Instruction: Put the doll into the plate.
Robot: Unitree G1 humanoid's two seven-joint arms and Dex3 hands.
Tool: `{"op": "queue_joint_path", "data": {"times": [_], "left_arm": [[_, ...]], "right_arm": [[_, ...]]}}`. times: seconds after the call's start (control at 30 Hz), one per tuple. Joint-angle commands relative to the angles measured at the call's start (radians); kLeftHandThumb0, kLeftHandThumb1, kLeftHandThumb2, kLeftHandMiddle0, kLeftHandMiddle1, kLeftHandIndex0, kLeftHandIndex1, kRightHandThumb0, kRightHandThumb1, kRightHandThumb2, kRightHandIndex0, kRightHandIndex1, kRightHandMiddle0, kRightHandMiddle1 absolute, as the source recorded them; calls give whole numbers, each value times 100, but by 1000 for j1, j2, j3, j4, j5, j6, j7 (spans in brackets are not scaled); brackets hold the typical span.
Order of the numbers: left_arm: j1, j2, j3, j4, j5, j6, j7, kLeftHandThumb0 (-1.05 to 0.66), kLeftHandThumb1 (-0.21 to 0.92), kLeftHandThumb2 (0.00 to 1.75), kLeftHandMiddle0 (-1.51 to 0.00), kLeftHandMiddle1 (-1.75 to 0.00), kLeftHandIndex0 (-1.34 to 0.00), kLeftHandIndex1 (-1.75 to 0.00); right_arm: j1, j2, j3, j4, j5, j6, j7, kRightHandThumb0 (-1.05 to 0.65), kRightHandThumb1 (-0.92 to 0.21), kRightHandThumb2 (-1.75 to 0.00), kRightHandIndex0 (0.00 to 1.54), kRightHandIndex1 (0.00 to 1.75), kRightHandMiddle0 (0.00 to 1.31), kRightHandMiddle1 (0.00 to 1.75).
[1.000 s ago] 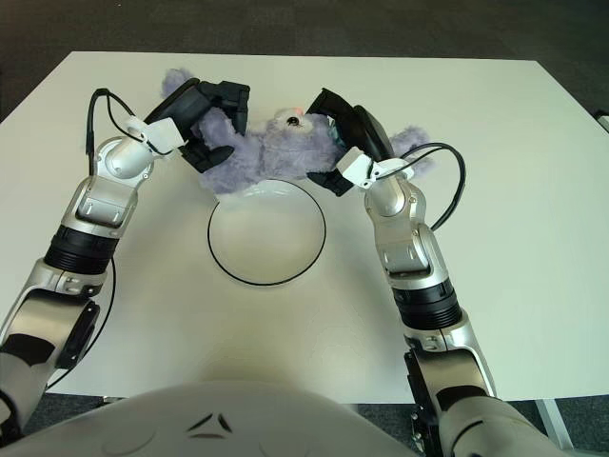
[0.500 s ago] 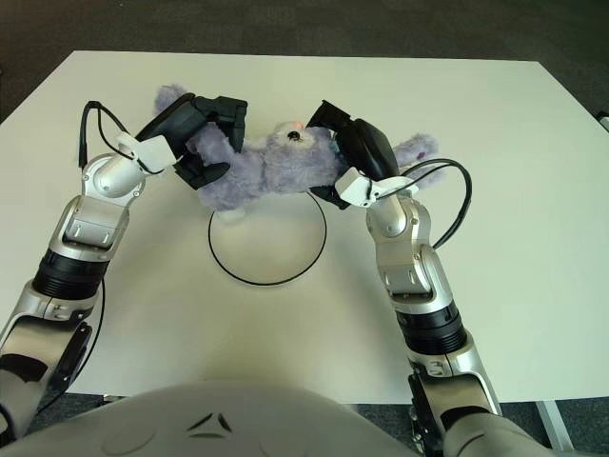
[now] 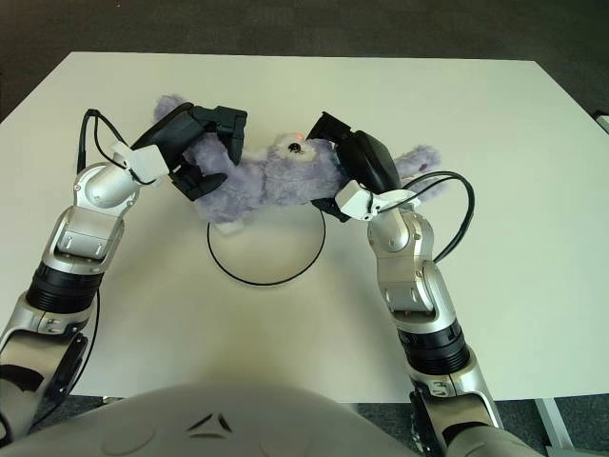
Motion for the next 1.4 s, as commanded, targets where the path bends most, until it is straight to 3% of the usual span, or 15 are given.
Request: {"op": "queue_joint_path", "data": {"times": [0.0, 0.5, 0.67, 0.8, 1.0, 1.13, 1.2, 1.27, 1.3, 1.37], "left_arm": [[19, 13, 14, -24, -21, 7, -20, 56, 10, 158, -79, -175, -100, -175], [29, 18, 12, -82, -53, 70, -61, 55, 11, 156, -78, -175, -97, -175], [31, 20, 9, -94, -52, 89, -73, 55, 13, 154, -76, -175, -95, -175], [30, 33, 0, -89, -6, 47, -62, 55, 12, 155, -77, -175, -95, -175], [24, 41, -4, -92, 8, 56, -75, 56, 10, 158, -79, -175, -94, -175], [18, 52, -7, -101, 14, 80, -91, 53, 15, 151, -74, -175, -82, -175], [16, 56, -7, -102, 18, 85, -94, 27, 10, 151, -77, -175, -80, -158], [15, 57, -7, -102, 22, 89, -92, 14, 9, 149, -77, -175, -80, -147], [15, 58, -7, -102, 24, 91, -91, 11, 9, 148, -77, -175, -80, -144], [15, 58, -7, -103, 30, 95, -88, 4, 9, 145, -75, -175, -80, -137]], "right_arm": [[15, -2, -22, -34, 10, 9, 15, 0, 11, -175, 95, 162, 72, 175], [58, -13, -27, -123, 20, 83, 119, 0, 10, -174, 92, 165, 72, 175], [63, -17, -26, -139, 17, 107, 141, 0, 4, -169, 83, 167, 72, 175], [54, -23, -18, -143, 4, 124, 157, 0, -2, -163, 76, 170, 68, 175], [47, -6, -20, -147, 15, 136, 156, 0, -24, -139, 51, 173, 61, 171], [47, 4, -22, -154, 24, 140, 154, 0, -51, -101, 37, 164, 50, 162], [48, 5, -23, -157, 27, 143, 156, -18, -61, -84, 29, 150, 47, 160], [49, 8, -25, -159, 31, 147, 154, -27, -69, -72, 24, 140, 45, 158], [49, 11, -26, -160, 34, 149, 153, -21, -59, -81, 22, 136, 39, 154], [51, 15, -29, -161, 41, 148, 149, -8, -27, -114, 17, 124, 25, 145]]}}
